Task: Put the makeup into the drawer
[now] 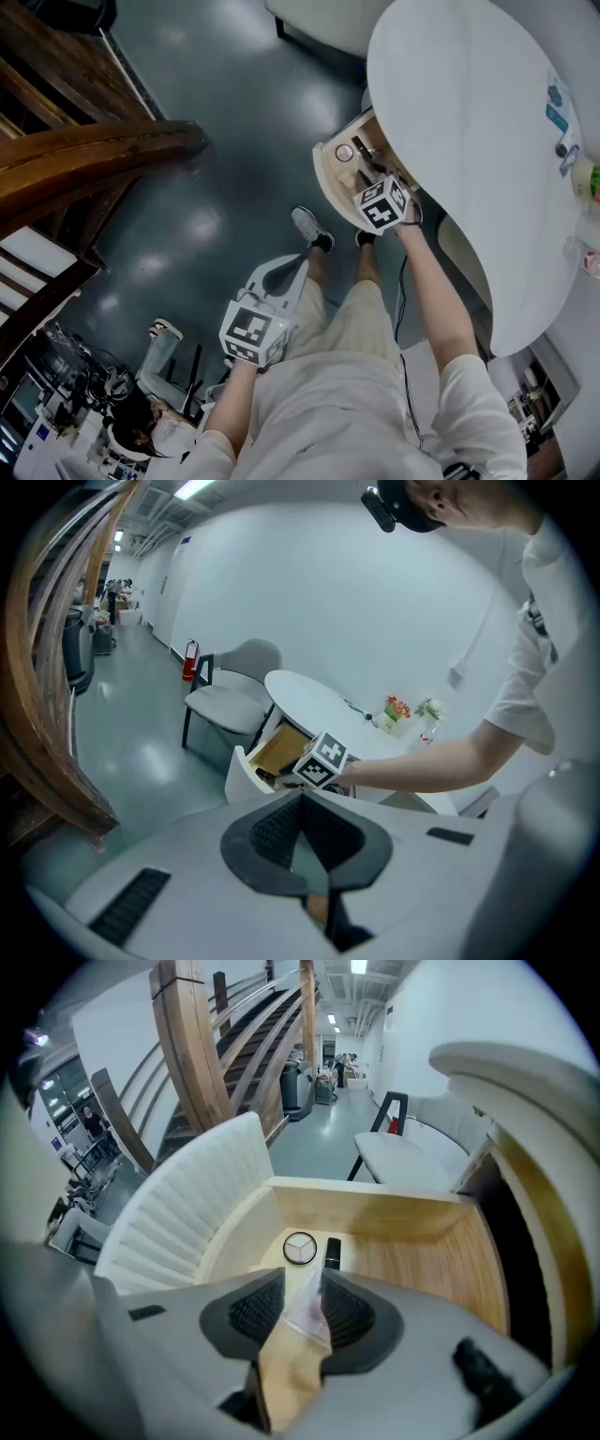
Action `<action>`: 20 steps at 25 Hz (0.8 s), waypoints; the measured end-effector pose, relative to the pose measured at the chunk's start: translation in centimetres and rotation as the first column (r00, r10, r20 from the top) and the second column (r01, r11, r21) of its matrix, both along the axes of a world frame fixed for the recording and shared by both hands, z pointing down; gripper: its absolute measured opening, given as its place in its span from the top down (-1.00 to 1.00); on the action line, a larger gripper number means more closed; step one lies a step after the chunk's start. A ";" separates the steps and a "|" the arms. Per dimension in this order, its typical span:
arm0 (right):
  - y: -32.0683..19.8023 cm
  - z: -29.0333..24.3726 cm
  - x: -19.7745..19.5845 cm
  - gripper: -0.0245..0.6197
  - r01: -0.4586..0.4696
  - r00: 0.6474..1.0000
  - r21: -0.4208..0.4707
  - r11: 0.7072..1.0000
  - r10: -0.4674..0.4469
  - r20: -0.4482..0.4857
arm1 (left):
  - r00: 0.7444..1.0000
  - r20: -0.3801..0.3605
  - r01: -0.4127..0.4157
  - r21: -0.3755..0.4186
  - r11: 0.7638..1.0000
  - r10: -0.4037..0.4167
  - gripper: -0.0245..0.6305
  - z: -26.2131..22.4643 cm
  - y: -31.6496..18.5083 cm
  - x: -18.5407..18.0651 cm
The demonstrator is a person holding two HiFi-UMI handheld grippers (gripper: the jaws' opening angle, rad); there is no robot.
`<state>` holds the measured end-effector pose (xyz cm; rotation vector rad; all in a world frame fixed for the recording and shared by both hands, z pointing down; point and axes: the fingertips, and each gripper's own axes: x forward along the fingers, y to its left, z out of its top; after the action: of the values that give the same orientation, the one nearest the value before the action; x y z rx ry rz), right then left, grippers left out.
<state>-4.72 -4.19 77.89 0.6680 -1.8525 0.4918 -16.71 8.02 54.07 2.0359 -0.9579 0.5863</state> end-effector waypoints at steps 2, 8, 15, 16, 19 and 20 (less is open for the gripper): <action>1.0 -2.0 -0.2 0.56 0.007 1.000 0.009 1.000 -0.007 0.023 | 1.000 0.001 0.010 0.022 1.000 -0.010 0.90 -1.2 -0.1 0.5; 3.0 -10.1 -0.4 0.66 0.010 0.993 0.067 0.998 -0.017 0.116 | 0.999 -0.010 0.037 0.111 0.993 -0.036 0.90 -5.9 -0.9 2.5; 2.5 -22.4 1.4 0.86 -0.116 0.962 0.204 0.972 0.059 0.265 | 0.999 -0.055 0.015 0.245 0.969 -0.001 0.90 -12.1 -2.5 5.9; 2.9 -24.1 1.7 0.87 -0.146 0.952 0.206 0.968 0.081 0.295 | 0.998 -0.060 0.008 0.255 0.967 0.008 0.90 -13.0 -2.4 6.3; 5.2 -28.6 3.0 0.88 -0.217 0.920 0.209 0.954 0.128 0.370 | 0.998 -0.053 -0.025 0.278 0.960 0.041 0.90 -15.4 -1.2 7.8; 5.5 -29.9 3.3 0.88 -0.242 0.906 0.219 0.945 0.140 0.399 | 0.998 -0.044 -0.037 0.291 0.956 0.052 0.90 -15.9 -1.3 8.1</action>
<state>-1.41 1.32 47.96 0.9994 -2.2552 0.5355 -8.61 6.77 38.14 2.3256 -1.0178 0.4338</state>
